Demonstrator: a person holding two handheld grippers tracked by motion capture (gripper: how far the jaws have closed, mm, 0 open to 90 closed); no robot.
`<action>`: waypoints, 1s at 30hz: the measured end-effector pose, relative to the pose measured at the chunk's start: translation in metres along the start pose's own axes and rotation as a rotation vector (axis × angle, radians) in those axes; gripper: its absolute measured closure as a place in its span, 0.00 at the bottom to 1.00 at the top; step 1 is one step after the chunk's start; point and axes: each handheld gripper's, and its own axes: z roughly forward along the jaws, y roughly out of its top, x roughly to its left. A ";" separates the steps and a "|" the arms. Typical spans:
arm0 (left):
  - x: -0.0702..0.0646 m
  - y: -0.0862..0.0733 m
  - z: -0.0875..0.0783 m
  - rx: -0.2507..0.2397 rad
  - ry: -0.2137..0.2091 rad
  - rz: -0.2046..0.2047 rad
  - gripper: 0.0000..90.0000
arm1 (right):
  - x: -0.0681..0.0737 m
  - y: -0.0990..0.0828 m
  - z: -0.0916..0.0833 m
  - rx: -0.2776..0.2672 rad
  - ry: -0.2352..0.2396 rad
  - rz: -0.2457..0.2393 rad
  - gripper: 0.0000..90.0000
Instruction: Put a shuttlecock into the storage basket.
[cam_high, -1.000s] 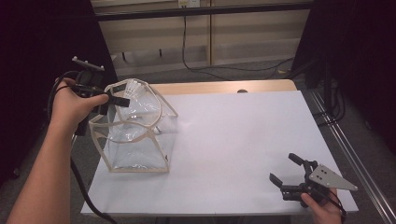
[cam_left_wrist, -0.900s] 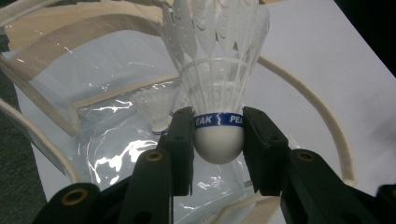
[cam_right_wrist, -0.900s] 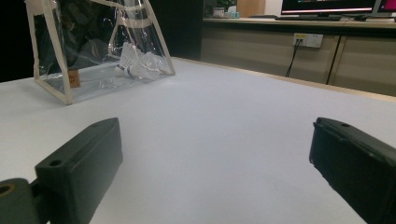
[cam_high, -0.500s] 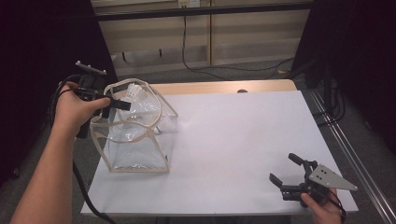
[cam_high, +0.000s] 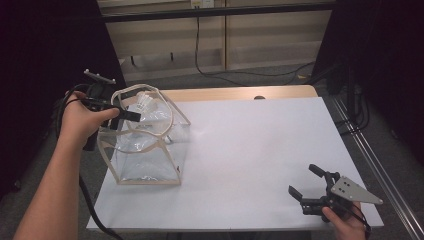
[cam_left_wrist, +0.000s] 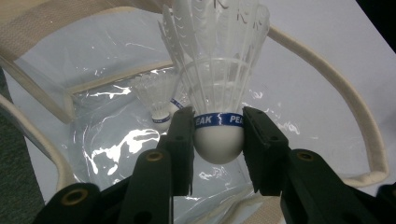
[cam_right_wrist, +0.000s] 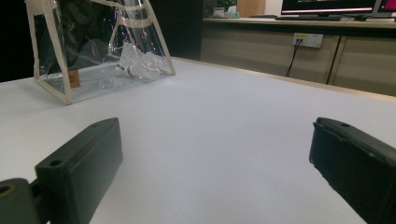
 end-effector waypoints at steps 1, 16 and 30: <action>0.000 0.000 0.000 0.002 -0.003 -0.001 0.73 | 0.000 0.000 0.000 -0.002 0.000 -0.001 0.03; 0.000 -0.003 0.008 0.016 -0.010 -0.002 0.73 | 0.000 0.000 0.000 -0.001 0.000 -0.001 0.03; 0.000 -0.004 0.007 0.011 -0.022 0.014 0.71 | 0.000 0.000 0.000 0.001 0.000 -0.001 0.03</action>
